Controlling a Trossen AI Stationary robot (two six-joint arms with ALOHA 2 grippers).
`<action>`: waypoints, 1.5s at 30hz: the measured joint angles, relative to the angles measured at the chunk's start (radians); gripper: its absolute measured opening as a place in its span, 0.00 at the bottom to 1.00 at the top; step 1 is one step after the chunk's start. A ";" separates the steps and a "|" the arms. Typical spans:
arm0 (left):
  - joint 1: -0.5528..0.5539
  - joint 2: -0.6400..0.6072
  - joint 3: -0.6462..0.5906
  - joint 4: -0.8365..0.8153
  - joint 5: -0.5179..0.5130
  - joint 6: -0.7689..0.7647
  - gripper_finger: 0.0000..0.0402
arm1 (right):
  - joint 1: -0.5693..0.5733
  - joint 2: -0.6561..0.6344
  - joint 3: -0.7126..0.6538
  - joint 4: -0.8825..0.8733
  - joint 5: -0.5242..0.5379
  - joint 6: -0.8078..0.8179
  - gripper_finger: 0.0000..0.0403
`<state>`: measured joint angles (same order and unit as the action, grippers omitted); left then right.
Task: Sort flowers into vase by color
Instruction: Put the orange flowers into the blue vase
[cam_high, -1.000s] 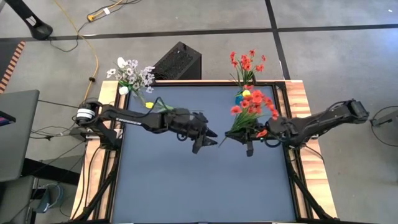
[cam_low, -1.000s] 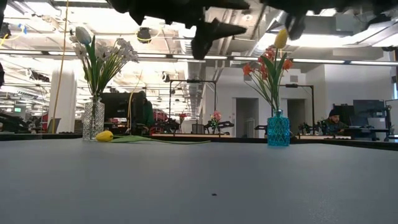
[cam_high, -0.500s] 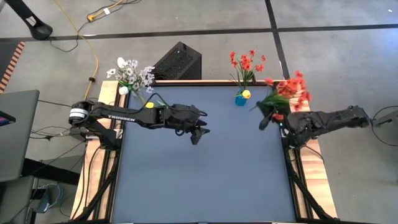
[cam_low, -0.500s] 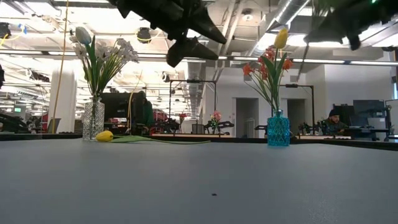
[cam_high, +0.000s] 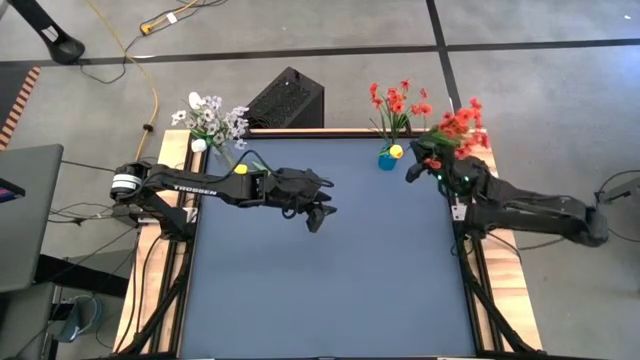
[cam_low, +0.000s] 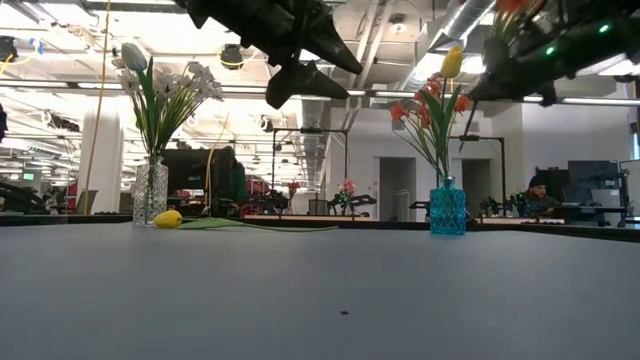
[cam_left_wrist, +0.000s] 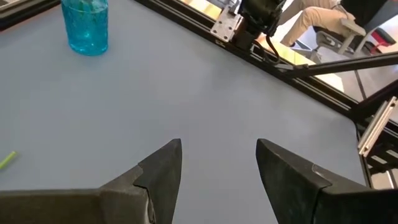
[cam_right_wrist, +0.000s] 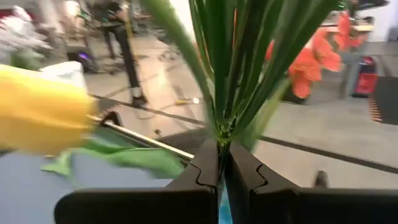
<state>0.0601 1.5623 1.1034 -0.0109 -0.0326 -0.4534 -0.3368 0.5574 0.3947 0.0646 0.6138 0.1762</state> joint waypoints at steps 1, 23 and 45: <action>0.000 0.000 0.000 0.000 0.000 0.000 0.48 | -0.040 0.015 -0.003 0.013 -0.028 -0.008 0.08; 0.001 0.000 0.000 -0.061 0.008 -0.003 0.48 | -0.289 0.274 -0.003 0.199 -0.299 -0.028 0.08; 0.001 0.000 0.000 -0.077 0.008 -0.001 0.48 | -0.302 0.443 -0.002 0.212 -0.300 -0.053 0.12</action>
<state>0.0608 1.5623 1.1038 -0.0875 -0.0250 -0.4541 -0.6385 1.0006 0.3931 0.2768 0.3143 0.1230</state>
